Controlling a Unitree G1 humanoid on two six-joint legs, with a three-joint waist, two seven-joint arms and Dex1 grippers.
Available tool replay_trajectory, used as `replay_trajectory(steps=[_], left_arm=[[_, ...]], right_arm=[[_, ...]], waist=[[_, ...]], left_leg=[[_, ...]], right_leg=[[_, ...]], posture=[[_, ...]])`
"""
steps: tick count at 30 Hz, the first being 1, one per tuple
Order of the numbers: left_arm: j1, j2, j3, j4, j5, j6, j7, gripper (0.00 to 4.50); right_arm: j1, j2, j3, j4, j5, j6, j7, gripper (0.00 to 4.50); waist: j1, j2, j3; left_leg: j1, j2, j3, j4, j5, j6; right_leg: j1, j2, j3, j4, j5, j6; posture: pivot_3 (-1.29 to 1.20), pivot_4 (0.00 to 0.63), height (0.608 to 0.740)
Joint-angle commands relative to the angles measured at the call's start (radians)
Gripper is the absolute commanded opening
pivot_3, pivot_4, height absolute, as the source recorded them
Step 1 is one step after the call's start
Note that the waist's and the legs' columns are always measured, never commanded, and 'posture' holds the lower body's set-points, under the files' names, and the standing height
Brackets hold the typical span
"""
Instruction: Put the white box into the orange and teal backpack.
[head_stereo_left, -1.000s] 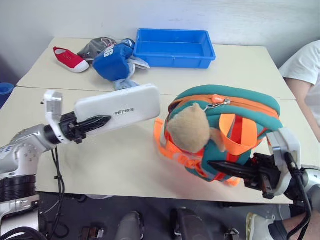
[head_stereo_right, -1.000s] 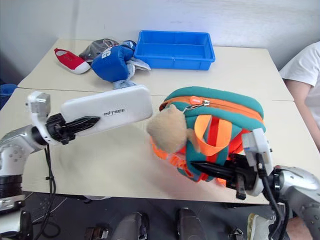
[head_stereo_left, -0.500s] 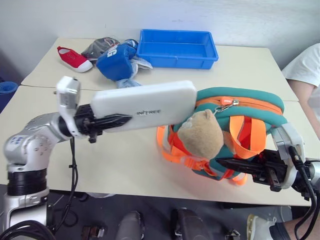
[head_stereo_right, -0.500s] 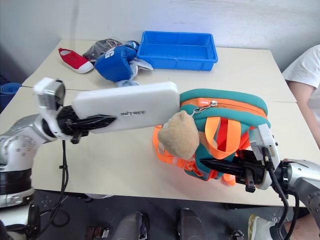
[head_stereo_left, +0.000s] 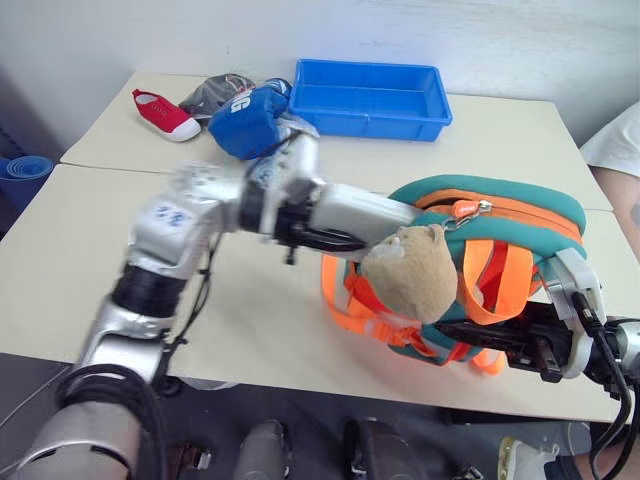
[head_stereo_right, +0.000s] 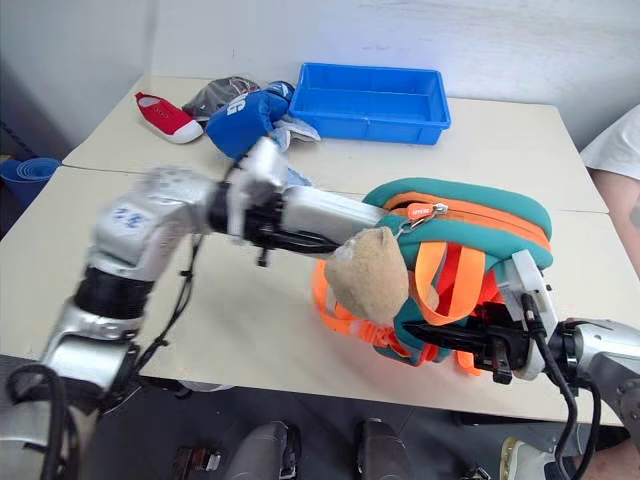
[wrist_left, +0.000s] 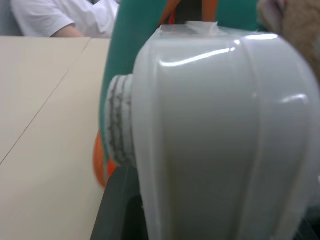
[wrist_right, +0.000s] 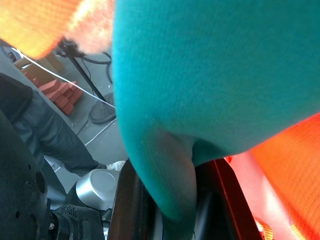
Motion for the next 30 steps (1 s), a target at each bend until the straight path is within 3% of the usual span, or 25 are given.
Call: replay_trajectory(steps=[1, 6, 11, 15, 20, 23, 27, 30], left_arm=[[-0.041, -0.109, -0.077, 0.072, 0.076, -0.102, 0.020, 1.28], [-0.058, -0.260, -0.055, 0.223, 0.127, -0.199, 0.087, 1.28], [-0.061, -0.265, 0.123, 0.222, -0.001, -0.121, 0.083, 2.75], [-0.052, -0.154, 0.223, 0.266, -0.030, -0.178, -0.010, 3.89], [-0.039, 0.047, 0.217, 0.332, -0.029, -0.290, -0.337, 3.89], [-0.016, 0.097, 0.196, 0.355, 0.020, -0.437, -0.434, 3.89], [0.088, 0.072, 0.237, 0.173, -0.057, -0.446, -0.388, 3.89], [0.143, 0.047, 0.239, 0.054, -0.021, -0.490, -0.279, 3.89]], right_arm=[[-0.004, 0.014, 0.002, -0.012, -0.014, -0.012, -0.003, 0.01], [-0.016, 0.036, 0.009, -0.015, -0.033, -0.025, -0.021, 0.01], [-0.023, 0.106, 0.005, -0.045, -0.012, -0.034, -0.100, 0.00], [-0.024, 0.157, 0.007, -0.091, 0.013, -0.026, -0.189, 0.00], [-0.061, 0.148, 0.025, -0.090, 0.022, -0.006, -0.237, 0.00], [-0.089, 0.139, 0.034, -0.071, 0.012, -0.002, -0.242, 0.00], [-0.092, 0.136, 0.032, -0.065, 0.013, 0.003, -0.241, 0.00], [-0.084, 0.120, 0.031, -0.066, 0.011, 0.014, -0.229, 0.00]], waist=[[-0.006, 0.000, 0.000], [-0.006, 0.000, 0.000], [-0.016, 0.000, 0.000], [-0.023, 0.001, 0.000], [-0.022, 0.001, 0.000], [-0.013, 0.001, 0.000], [-0.007, 0.001, 0.000], [-0.014, 0.001, 0.000]], left_leg=[[-0.001, 0.000, 0.000, 0.001, 0.000, 0.000], [-0.002, 0.000, 0.000, 0.005, 0.000, 0.000], [-0.002, 0.000, -0.001, 0.007, 0.000, 0.001], [-0.002, 0.002, -0.001, 0.006, 0.001, -0.001], [-0.002, 0.002, 0.000, 0.006, 0.002, -0.003], [-0.003, 0.001, 0.000, 0.006, 0.002, -0.002], [-0.004, 0.000, -0.001, 0.007, 0.000, 0.001], [-0.005, 0.000, -0.001, 0.007, -0.001, 0.002]], right_leg=[[-0.001, 0.000, 0.000, 0.000, 0.000, 0.000], [-0.002, 0.001, 0.000, 0.002, 0.000, 0.000], [-0.002, 0.000, 0.000, 0.005, 0.000, 0.001], [-0.003, 0.001, 0.000, 0.006, 0.000, 0.000], [-0.004, 0.001, -0.001, 0.008, 0.000, -0.001], [-0.004, 0.000, -0.001, 0.007, 0.000, -0.001], [-0.002, -0.002, -0.002, 0.005, 0.000, -0.001], [-0.003, -0.002, -0.002, 0.005, 0.000, 0.000]], posture=[[0.00, 0.150, 0.740], [0.00, 0.150, 0.740], [0.00, 0.150, 0.740], [0.00, 0.150, 0.740], [0.00, 0.150, 0.740], [0.00, 0.150, 0.740], [0.00, 0.150, 0.740], [0.00, 0.150, 0.740]])
